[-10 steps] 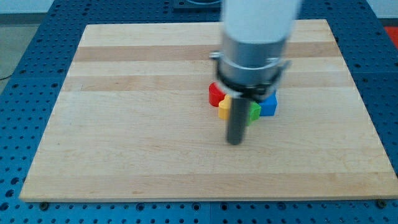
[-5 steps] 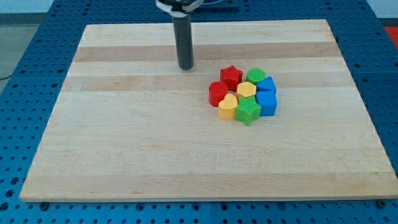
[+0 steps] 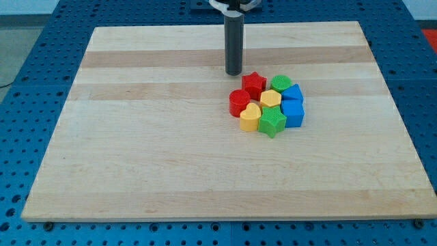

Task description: Push the red blocks slightly into the group of blocks

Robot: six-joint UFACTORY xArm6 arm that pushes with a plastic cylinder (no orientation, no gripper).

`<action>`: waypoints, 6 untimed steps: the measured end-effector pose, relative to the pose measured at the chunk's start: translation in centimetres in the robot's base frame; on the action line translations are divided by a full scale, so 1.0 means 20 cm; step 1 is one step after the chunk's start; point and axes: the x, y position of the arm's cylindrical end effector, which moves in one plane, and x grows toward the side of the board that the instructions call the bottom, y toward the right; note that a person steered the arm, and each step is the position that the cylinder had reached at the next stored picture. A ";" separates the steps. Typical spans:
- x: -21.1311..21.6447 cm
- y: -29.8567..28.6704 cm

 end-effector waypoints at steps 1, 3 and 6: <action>0.03 0.02; 0.08 0.03; 0.13 0.04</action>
